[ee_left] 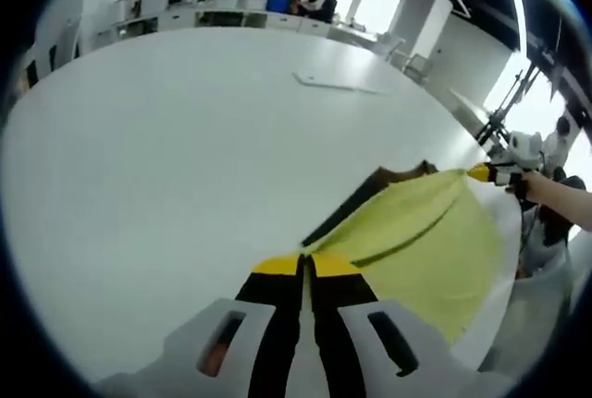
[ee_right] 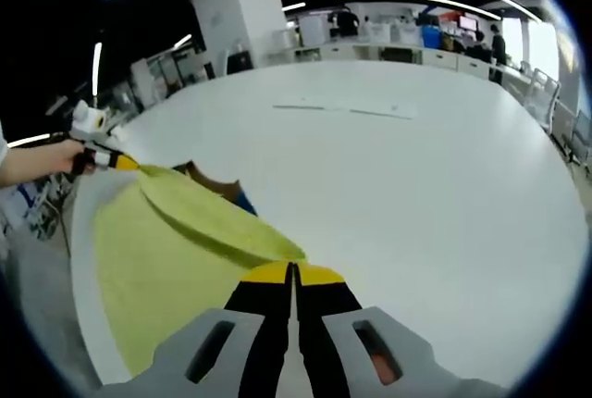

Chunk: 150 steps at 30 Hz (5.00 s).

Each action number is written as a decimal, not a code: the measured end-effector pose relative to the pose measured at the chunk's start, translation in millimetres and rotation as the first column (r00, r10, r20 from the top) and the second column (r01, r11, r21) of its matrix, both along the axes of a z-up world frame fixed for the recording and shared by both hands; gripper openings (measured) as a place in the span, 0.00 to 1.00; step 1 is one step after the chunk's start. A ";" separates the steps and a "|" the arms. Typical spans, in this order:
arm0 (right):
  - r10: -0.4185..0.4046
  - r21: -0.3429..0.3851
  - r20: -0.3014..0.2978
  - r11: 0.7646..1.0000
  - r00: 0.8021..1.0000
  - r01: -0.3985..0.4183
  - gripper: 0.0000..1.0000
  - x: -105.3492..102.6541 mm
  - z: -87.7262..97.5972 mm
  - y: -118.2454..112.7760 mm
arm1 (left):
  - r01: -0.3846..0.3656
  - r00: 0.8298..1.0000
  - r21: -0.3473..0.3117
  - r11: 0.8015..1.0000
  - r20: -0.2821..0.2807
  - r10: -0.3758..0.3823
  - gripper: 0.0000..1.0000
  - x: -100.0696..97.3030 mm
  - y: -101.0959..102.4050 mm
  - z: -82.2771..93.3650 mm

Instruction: Fold the garment on the visible template until the final outline fits inside the template.

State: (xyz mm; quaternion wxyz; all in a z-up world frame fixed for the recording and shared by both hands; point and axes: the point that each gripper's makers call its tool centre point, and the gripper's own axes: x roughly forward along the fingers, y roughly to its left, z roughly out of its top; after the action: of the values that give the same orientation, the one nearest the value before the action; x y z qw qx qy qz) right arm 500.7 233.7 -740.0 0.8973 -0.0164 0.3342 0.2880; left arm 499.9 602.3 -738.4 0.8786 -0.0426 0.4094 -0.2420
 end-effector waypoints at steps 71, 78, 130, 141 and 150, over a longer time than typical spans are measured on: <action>0.030 -0.019 0.081 0.999 0.996 -0.028 0.17 4.6 19.5 5.2 | 0.033 0.999 -0.005 0.999 0.043 -0.033 0.10 16.0 -4.2 21.7; 0.021 -0.008 0.082 1.000 0.996 -0.021 0.22 -5.3 28.4 5.6 | 0.063 0.997 0.006 0.998 0.053 -0.063 0.20 0.9 -6.0 30.9; 0.057 0.057 0.074 0.996 0.996 -0.062 0.76 -150.0 79.3 18.8 | 0.136 0.987 0.013 0.991 0.089 -0.137 0.63 -156.0 2.3 80.8; 0.060 0.071 0.064 0.995 0.996 -0.064 0.87 -177.9 89.6 18.9 | 0.130 0.988 -0.016 0.991 0.082 -0.128 0.71 -182.8 4.8 89.0; 0.073 0.063 0.045 0.995 0.996 -0.075 0.94 -205.6 92.0 15.6 | 0.130 0.989 -0.021 0.991 0.073 -0.128 0.78 -210.4 7.7 93.8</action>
State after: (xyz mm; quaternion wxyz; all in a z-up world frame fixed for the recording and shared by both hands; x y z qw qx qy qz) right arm 295.2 249.3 -647.9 0.8929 -0.0058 0.3048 0.3313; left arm 289.5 610.0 -644.6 0.8745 -0.0188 0.3765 -0.3051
